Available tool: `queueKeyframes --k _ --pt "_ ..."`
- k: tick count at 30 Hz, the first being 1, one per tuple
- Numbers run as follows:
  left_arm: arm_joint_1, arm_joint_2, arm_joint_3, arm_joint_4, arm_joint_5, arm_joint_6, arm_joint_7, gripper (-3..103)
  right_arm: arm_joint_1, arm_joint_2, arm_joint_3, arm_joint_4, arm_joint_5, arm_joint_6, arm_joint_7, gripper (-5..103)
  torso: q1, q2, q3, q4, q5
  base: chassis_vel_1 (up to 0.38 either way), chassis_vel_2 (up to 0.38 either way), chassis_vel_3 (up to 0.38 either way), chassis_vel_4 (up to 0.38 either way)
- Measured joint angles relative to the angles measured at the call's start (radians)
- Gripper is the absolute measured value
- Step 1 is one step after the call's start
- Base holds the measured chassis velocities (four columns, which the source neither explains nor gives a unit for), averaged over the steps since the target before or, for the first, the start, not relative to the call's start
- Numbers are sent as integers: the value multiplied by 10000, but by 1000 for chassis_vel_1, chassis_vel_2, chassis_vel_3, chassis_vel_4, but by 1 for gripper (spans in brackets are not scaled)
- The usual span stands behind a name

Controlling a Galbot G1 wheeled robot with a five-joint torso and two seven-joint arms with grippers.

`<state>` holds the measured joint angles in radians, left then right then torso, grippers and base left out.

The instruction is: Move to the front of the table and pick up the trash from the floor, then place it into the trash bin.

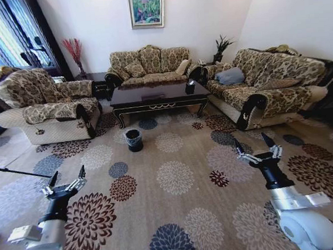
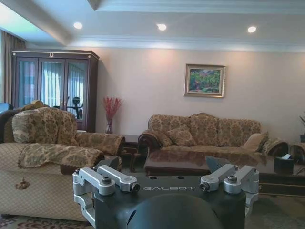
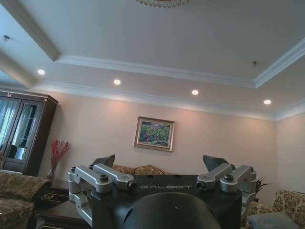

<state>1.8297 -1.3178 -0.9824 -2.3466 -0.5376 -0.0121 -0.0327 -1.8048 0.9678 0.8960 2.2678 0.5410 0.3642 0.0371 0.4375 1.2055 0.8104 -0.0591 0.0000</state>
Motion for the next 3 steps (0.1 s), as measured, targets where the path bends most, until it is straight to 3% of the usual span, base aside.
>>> queueKeyframes --k 3 --pt "-28 -1 -6 68 91 16 -33 100 2 2 -2 1 -3 -6 -1 100 -1 -11 -6 0 0 0 0 0 0"
